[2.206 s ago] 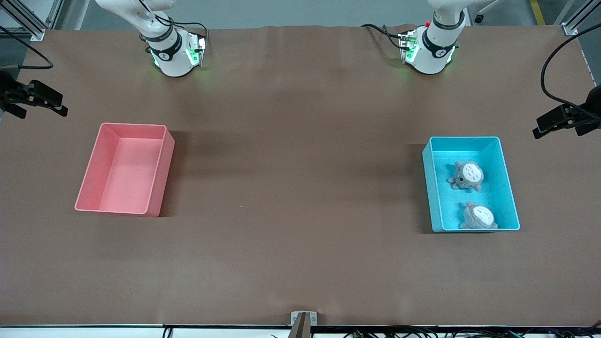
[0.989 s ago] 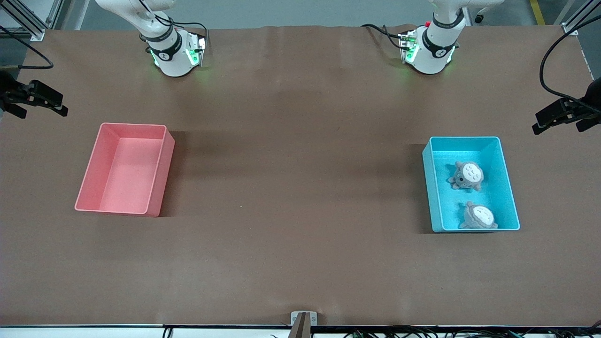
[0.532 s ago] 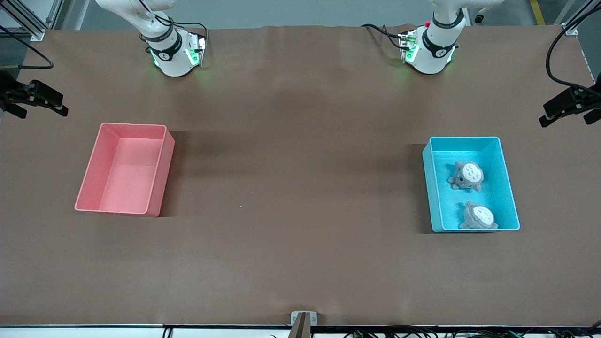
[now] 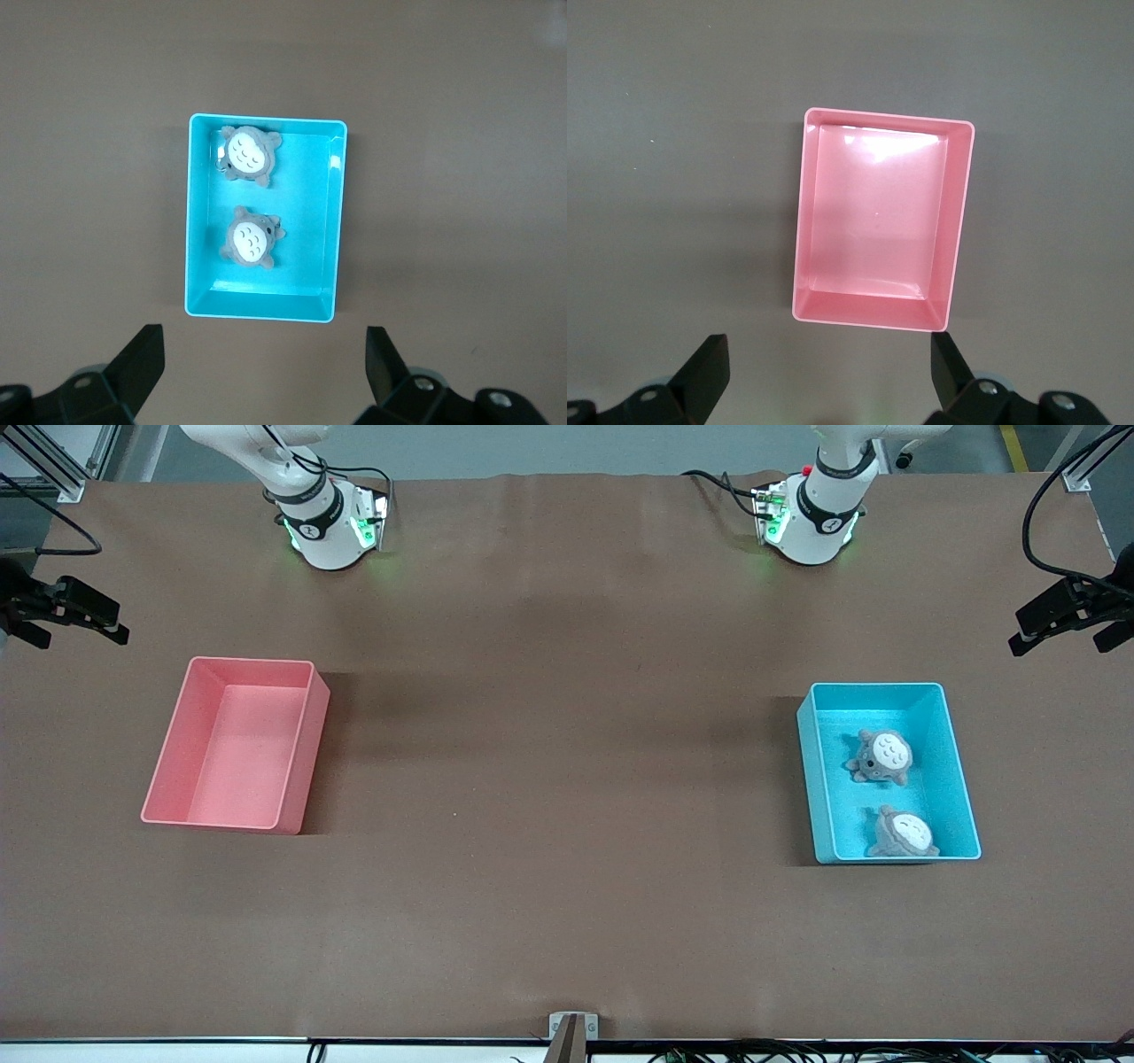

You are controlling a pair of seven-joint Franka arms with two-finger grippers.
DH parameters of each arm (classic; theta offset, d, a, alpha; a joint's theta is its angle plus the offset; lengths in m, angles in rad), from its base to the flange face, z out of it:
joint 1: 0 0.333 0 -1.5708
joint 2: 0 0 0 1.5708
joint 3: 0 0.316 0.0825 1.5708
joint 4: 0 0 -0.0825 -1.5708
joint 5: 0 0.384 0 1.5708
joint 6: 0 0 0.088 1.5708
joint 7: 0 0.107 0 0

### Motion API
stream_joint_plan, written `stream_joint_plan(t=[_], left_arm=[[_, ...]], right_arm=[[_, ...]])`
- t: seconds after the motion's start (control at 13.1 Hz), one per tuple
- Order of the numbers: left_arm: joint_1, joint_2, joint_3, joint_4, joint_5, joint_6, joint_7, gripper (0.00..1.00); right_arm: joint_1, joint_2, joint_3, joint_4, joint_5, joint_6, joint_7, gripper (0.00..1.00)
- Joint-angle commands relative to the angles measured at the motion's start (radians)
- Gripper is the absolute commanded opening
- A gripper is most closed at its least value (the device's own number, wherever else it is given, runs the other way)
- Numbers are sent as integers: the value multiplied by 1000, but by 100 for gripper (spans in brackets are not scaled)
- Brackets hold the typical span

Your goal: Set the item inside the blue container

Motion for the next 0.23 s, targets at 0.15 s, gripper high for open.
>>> stream_joint_plan(t=[0.15], left_arm=[[-5,-14,1,-11,-7,6,13,100]], right_arm=[[-6,-33,9,-30,6,1,-7,100]])
